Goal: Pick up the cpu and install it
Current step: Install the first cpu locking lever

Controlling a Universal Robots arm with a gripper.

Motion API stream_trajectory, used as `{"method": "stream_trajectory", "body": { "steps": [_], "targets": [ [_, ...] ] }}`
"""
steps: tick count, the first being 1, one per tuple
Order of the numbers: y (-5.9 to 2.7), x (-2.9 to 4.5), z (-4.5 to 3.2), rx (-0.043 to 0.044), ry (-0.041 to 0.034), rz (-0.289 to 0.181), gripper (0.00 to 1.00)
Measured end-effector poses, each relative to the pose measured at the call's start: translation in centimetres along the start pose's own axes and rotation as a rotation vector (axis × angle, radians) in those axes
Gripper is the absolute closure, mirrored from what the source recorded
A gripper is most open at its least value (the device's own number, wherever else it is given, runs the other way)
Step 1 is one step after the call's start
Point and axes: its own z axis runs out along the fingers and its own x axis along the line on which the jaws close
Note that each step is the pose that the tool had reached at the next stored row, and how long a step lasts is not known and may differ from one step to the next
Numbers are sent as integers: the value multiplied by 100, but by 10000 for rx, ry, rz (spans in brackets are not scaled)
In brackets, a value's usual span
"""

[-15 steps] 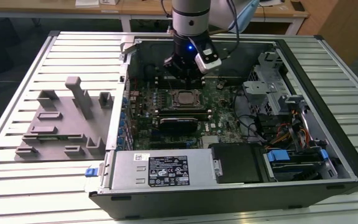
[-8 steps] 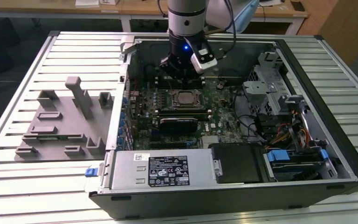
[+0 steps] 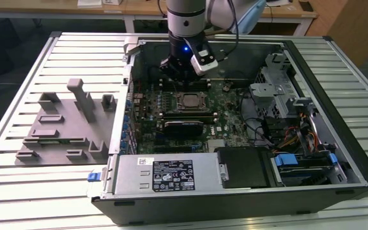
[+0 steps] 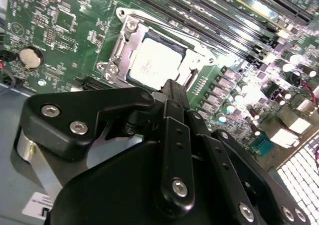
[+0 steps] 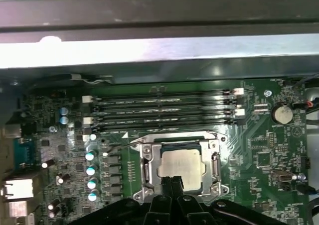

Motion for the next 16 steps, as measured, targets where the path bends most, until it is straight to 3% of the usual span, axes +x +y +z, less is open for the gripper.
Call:
{"method": "stream_trajectory", "body": {
  "steps": [8,16],
  "targets": [
    [-15,171,-10,-8,1,-1,89],
    [-25,296,-17,-15,1,0,89]
  ]
}}
